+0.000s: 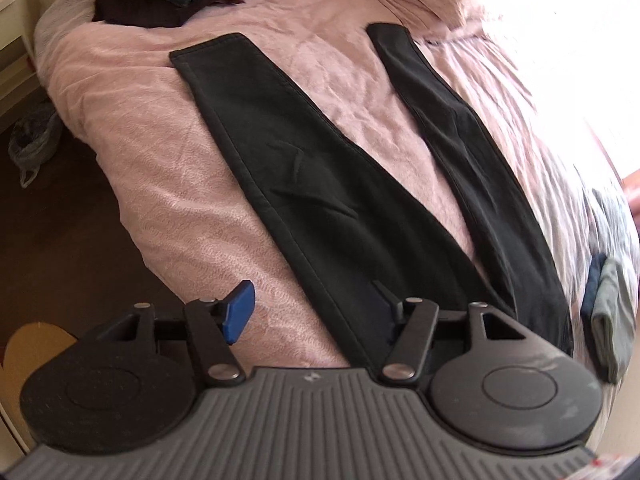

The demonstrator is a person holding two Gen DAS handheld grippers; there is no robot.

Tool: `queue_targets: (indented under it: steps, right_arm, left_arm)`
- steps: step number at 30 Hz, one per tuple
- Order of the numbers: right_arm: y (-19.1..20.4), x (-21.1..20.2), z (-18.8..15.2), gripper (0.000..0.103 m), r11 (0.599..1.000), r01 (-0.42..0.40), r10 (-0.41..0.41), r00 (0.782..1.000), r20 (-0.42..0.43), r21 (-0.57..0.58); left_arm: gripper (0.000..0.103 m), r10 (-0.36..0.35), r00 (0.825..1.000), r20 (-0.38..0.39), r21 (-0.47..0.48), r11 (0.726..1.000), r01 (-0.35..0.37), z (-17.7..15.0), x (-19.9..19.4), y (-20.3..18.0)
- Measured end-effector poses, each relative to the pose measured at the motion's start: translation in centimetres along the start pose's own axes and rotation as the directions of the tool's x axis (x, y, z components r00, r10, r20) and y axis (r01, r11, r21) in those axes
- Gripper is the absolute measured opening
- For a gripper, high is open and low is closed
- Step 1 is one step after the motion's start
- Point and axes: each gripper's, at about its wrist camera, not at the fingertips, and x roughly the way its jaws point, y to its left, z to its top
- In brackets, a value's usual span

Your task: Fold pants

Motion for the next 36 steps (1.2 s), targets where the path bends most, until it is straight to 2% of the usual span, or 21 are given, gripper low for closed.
queue_targets:
  steps: [1,4,6,8,10,14,17,23,30,36]
  right_arm:
    - [-0.3,-0.8,-0.4,0.034,0.999,0.006,-0.006,1.000,0.012,0.045]
    - [-0.5,-3.0,-1.0,0.034,0.985,0.094,-0.089,0.995,-0.045,0.142]
    - [-0.1,-5.3,-1.6,0.035,0.976,0.062,-0.064,0.998,0.002,0.210]
    - [1.2,-7.7,-3.0,0.040,0.956,0.029,-0.042,0.998,0.037,0.293]
    - [3.2,-9.8,-3.6,0.050,0.940,-0.009,-0.019,0.997,0.080,0.340]
    - [8.5,-14.0,-5.4,0.059,0.955,-0.033,-0.017,0.986,0.165,0.295]
    - [12.2,-16.4,-6.5,0.060,0.966,-0.034,-0.017,0.981,0.194,0.257]
    - [17.8,-20.5,-8.3,0.060,0.988,-0.009,-0.027,0.973,0.230,0.155]
    - [20.2,-23.8,-8.8,0.061,0.993,0.000,-0.030,0.966,0.255,0.119]
    - [20.6,-24.4,-9.7,0.061,0.993,-0.002,-0.029,0.966,0.258,0.118]
  left_arm:
    - [0.058,-0.003,1.000,-0.011,0.026,1.000,0.003,0.1,0.0,0.2]
    - [0.059,-0.012,0.999,-0.034,0.121,0.993,0.016,0.2,-0.1,0.7]
    - [0.064,-0.018,0.999,-0.034,0.200,0.980,0.025,0.3,-0.6,0.8]
    - [0.068,-0.017,1.000,-0.015,0.294,0.956,0.021,0.5,-1.3,0.8]
    - [0.072,-0.017,1.000,0.003,0.376,0.927,0.014,0.6,-2.3,0.9]
    - [0.080,-0.056,0.998,0.032,0.462,0.886,0.035,0.7,-4.7,1.9]
    - [0.081,-0.098,0.995,0.034,0.490,0.869,0.069,0.4,-6.7,3.0]
    - [0.083,-0.115,0.992,0.042,0.525,0.848,0.076,-0.7,-10.5,4.6]
    - [0.085,-0.143,0.988,0.062,0.536,0.840,0.087,-1.7,-13.0,5.2]
    - [0.087,-0.141,0.988,0.057,0.586,0.806,0.081,-2.9,-13.5,4.6]
